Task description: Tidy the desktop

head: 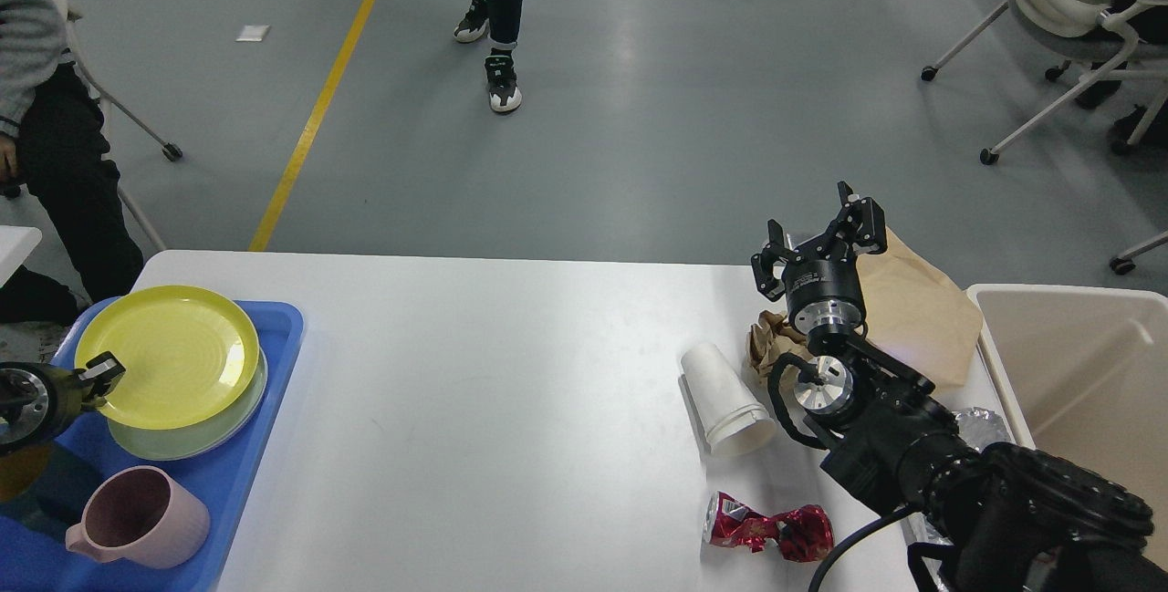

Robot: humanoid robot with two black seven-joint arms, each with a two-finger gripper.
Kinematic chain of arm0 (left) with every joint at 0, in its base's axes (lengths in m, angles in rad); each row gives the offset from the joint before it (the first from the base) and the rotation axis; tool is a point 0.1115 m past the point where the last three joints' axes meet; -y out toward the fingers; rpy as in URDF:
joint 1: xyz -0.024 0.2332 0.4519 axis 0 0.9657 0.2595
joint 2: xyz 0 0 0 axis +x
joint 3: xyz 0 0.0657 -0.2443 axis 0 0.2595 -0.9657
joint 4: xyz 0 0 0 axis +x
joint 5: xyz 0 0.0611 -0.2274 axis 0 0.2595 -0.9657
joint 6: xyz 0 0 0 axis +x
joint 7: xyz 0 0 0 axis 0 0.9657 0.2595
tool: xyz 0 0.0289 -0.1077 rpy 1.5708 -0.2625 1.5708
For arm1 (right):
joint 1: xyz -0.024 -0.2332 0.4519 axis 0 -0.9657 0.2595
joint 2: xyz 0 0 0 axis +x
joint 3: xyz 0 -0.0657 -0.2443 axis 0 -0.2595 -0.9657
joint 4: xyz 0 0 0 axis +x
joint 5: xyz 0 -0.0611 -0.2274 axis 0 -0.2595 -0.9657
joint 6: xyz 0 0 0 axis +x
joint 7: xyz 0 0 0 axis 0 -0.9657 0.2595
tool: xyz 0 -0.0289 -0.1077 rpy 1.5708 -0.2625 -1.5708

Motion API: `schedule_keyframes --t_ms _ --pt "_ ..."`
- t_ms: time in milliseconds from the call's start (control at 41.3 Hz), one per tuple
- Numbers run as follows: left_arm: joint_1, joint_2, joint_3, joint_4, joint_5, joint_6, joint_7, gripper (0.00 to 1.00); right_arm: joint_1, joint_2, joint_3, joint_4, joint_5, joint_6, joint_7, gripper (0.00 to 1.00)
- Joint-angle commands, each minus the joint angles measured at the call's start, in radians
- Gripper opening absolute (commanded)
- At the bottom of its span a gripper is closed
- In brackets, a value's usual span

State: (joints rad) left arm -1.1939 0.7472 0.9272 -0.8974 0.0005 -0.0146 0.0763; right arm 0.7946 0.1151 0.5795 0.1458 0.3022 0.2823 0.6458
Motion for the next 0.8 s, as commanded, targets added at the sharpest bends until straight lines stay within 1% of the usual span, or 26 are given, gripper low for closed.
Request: schedule_keyframes --t_ms 0,97,145,412,776 --pt "-0.004 0.001 -0.018 0.002 0.001 -0.001 0.005 0.81 0.000 0.000 0.000 0.000 0.000 0.000 0.000 1.00" --pt "0.002 0.001 -0.018 0.002 0.001 -0.002 0.005 0.90 0.000 0.000 0.000 0.000 0.000 0.000 0.000 1.00" --pt "0.004 0.000 -0.016 0.002 0.001 -0.013 0.007 0.92 0.000 0.000 0.000 0.000 0.000 0.000 0.000 1.00" --pt "0.013 0.000 -0.015 -0.002 0.003 -0.015 0.008 0.96 0.000 0.000 0.000 0.000 0.000 0.000 0.000 1.00" --pt "0.017 0.000 -0.015 -0.006 0.003 -0.015 0.010 0.96 0.000 0.000 0.000 0.000 0.000 0.000 0.000 1.00"
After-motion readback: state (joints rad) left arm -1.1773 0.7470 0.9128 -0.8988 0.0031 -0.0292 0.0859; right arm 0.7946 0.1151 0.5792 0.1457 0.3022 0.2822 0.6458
